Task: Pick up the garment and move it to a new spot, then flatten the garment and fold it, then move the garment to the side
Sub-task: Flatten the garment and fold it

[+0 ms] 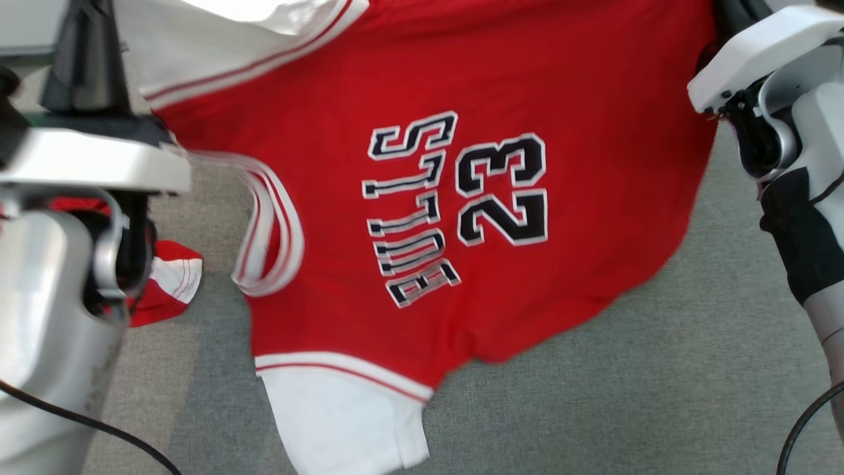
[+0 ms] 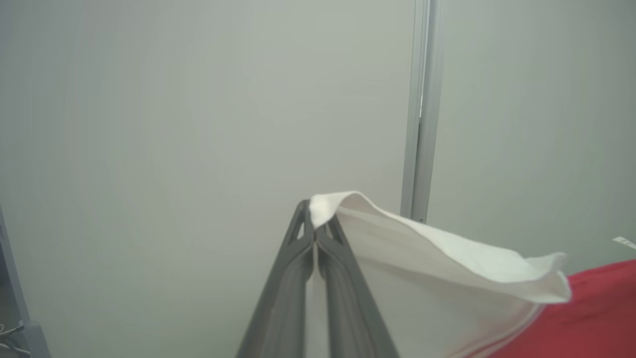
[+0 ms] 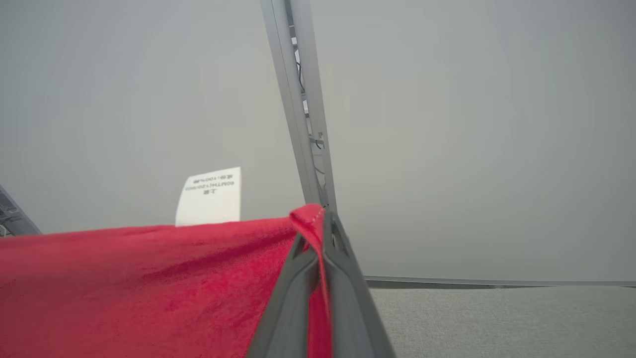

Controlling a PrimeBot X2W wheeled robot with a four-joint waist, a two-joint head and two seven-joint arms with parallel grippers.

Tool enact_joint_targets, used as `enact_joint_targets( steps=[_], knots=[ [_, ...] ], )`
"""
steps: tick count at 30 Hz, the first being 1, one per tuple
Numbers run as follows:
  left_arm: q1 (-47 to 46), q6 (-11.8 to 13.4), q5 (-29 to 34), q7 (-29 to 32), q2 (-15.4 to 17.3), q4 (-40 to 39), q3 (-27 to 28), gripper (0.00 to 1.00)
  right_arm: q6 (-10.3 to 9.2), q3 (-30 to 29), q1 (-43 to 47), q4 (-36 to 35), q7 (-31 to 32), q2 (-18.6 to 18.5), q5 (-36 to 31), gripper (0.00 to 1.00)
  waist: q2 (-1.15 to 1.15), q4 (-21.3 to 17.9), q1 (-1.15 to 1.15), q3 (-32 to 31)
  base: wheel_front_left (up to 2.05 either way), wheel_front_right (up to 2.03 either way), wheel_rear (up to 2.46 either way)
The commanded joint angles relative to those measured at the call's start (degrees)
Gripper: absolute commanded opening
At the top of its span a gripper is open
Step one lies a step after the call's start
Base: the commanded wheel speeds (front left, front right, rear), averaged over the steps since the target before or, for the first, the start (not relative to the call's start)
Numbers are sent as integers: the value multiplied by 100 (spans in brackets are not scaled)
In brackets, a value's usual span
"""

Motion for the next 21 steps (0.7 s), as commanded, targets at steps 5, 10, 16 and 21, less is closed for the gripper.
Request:
enact_joint_targets(
  steps=[5, 10, 16, 21],
  knots=[
    [-659, -262, -364, 178, 228, -20, 349, 0, -1, 323, -93, -693, -7, -316, 716, 0, 0, -119, 0, -496, 0, 0, 0],
    [-1060, -427, -530, 298, 365, 87, 469, 0, -1, 551, -83, -1203, 63, -542, 1200, 0, 0, -198, 0, -812, 0, 0, 0],
    [-1609, -701, -901, 744, 480, 371, 562, 0, -1, 800, -79, -2035, 461, -959, 2191, 0, 0, -314, 0, -1465, 0, 0, 0],
    [-1795, -707, -1140, 1017, 521, 269, 653, 0, -1, 892, -169, -2461, 769, -1310, 2581, 0, 0, -360, 0, -1849, 0, 0, 0]
  ],
)
